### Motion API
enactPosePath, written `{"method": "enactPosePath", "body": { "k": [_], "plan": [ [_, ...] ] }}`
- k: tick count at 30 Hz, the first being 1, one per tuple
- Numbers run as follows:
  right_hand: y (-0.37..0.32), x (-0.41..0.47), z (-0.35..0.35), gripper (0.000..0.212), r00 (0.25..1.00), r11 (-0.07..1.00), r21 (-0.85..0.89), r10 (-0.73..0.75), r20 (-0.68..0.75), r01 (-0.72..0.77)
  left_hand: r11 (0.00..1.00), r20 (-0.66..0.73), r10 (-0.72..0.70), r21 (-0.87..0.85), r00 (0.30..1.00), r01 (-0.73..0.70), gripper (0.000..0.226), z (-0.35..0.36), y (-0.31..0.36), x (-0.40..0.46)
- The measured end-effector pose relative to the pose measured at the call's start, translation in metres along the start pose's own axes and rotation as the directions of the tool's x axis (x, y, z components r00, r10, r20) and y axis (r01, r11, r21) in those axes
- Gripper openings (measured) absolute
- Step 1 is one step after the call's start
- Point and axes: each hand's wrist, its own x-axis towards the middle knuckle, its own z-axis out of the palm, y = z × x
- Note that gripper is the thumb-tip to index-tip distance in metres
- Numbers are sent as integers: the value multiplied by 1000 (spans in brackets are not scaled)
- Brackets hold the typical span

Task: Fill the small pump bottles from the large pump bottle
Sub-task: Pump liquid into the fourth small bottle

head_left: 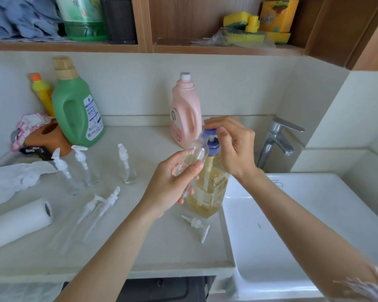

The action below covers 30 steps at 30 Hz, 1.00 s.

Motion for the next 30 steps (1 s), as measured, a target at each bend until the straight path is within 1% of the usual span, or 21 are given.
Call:
{"method": "enactPosePath", "body": {
  "k": [2, 5, 6, 9, 15, 20, 24, 27, 30],
  "plan": [
    [-2, 6, -4, 38, 999, 1000, -9, -7, 41, 7, 1000, 5, -5, -4, 1000, 5, 45, 0, 4, 2],
    [0, 5, -3, 39, 998, 1000, -6, 5, 59, -4, 1000, 4, -21, -20, 1000, 21, 26, -1, 3, 2],
    [2, 2, -2, 39, 999, 1000, 1, 7, 41, -7, 1000, -2, -23, -21, 1000, 23, 27, -1, 2, 2],
    [10, -9, 4, 39, 1000, 1000, 16, -4, -19, 5, 1000, -26, -21, 0, 999, 21, 39, -1, -1, 2],
    [15, -24, 11, 39, 999, 1000, -4, -14, -50, 13, 998, -51, -51, 22, 997, 52, 43, -3, -9, -2],
    [6, -22, 6, 42, 999, 999, -17, 46, -7, -46, 998, -63, -44, 50, 997, 47, 49, -2, -8, -6],
    [-7, -5, -5, 42, 993, 995, -12, 100, 55, -99, 1000, -71, -5, -8, 997, 5, 55, 3, -4, -9],
    [-8, 5, -9, 40, 991, 996, -13, 93, 99, -93, 1000, -84, 2, -22, 996, -3, 56, 5, -2, -9],
    [-4, 1, -7, 39, 996, 998, -19, 61, 72, -60, 999, -94, 2, -34, 996, -5, 57, 4, -1, -9]
  ]
}}
